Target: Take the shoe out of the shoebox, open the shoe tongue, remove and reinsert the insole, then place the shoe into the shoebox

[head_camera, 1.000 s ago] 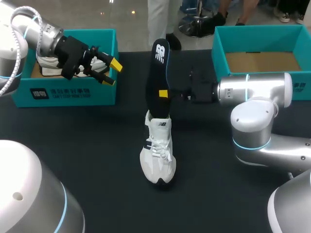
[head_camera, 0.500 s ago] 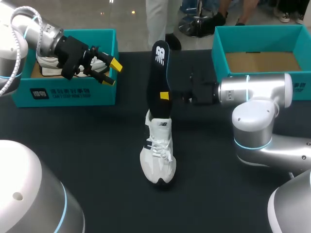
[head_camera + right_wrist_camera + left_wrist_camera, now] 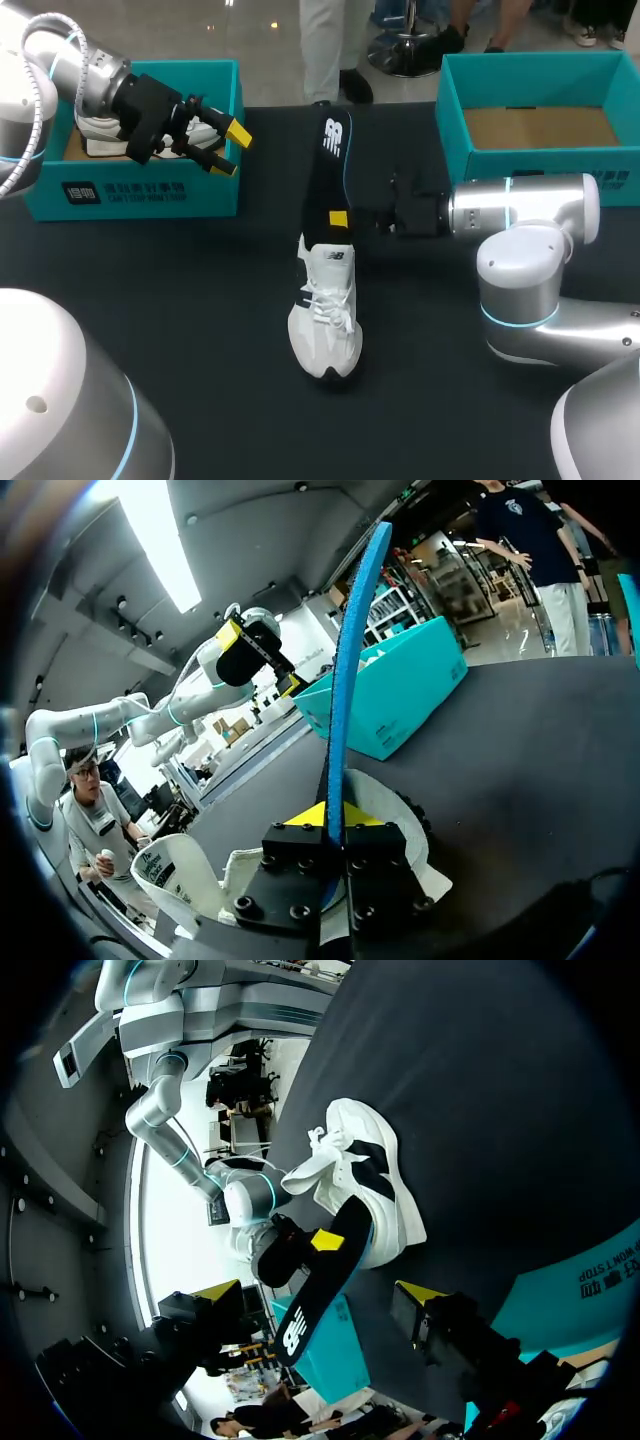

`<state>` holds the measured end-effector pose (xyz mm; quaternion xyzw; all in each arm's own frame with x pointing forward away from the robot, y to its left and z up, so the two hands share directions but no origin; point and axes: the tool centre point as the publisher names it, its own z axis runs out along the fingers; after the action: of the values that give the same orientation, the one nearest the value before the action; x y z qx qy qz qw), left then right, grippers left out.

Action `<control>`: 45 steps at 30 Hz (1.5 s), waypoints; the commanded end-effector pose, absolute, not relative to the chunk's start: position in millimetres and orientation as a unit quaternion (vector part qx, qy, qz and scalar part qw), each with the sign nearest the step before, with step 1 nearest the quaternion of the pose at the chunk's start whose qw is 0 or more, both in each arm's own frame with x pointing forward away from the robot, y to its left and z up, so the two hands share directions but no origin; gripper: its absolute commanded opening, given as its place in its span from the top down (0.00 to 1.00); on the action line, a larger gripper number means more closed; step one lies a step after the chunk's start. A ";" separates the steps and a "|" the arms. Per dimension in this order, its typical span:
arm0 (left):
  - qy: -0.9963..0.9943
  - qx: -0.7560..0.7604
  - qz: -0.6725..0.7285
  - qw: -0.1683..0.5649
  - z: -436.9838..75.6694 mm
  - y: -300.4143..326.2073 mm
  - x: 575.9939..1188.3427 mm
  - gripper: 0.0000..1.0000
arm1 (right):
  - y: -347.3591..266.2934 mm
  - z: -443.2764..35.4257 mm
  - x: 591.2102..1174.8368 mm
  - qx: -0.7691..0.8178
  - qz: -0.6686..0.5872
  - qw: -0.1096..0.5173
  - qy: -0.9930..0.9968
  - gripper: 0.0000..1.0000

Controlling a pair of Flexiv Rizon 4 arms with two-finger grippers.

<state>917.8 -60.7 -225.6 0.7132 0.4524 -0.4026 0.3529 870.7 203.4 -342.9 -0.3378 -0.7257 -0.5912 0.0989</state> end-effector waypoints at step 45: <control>0.452 0.714 -0.402 0.353 -225.6 -60.4 917.7 0.00 | 203.4 -331.8 867.7 -0.335 -0.556 0.092 -0.755 0.73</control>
<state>917.8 -60.8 -225.6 0.7132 0.4524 -0.4026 0.3529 859.9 202.6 -336.7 -0.3363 -0.7437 -0.5715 0.0845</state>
